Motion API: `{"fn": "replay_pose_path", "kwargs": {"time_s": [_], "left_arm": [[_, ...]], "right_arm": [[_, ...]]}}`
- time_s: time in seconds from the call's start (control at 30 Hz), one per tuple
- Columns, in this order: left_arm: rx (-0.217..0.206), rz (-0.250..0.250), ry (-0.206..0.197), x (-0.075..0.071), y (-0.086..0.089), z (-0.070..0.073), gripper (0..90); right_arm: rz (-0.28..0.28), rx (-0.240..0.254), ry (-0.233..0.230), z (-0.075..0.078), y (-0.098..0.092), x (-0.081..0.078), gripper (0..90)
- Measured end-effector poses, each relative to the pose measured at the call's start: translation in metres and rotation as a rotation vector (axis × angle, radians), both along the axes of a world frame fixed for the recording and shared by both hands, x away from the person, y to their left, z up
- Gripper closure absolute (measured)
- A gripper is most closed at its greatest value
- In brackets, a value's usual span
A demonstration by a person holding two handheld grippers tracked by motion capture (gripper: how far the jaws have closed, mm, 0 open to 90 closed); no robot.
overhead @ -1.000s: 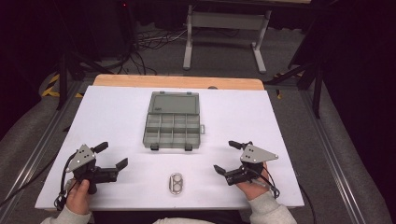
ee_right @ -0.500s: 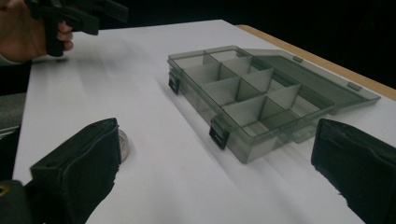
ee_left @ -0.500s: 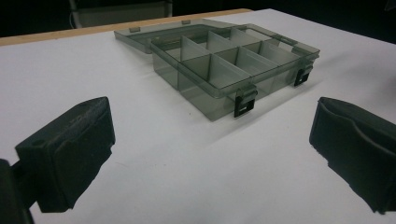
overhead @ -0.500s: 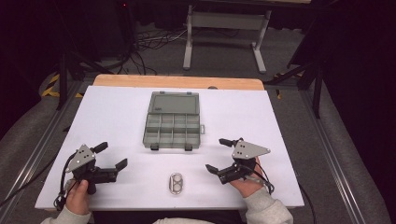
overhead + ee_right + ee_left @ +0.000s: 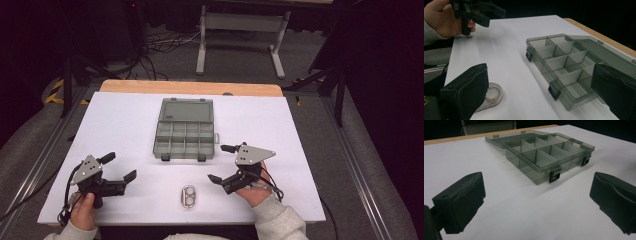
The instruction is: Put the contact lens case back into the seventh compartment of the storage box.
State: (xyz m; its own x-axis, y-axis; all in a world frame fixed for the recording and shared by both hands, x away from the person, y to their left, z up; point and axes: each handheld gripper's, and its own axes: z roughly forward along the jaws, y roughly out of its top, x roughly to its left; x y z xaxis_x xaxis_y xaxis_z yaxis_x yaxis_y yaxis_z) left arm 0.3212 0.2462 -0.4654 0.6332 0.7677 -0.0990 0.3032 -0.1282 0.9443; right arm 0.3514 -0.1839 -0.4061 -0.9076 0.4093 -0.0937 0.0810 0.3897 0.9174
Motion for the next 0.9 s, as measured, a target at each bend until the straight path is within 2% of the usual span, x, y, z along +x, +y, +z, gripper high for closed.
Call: {"fn": "replay_pose_path", "kwargs": {"time_s": [0.47,0.9], "left_arm": [[0.003,-0.001,0.0,0.0,0.0,0.0,0.8],[0.007,-0.004,-0.003,0.0,0.0,0.0,0.8]], "right_arm": [[0.063,-0.046,-0.006,0.006,0.03,0.006,2.1],[0.101,-0.075,0.012,0.009,0.048,0.012,2.5]]}}
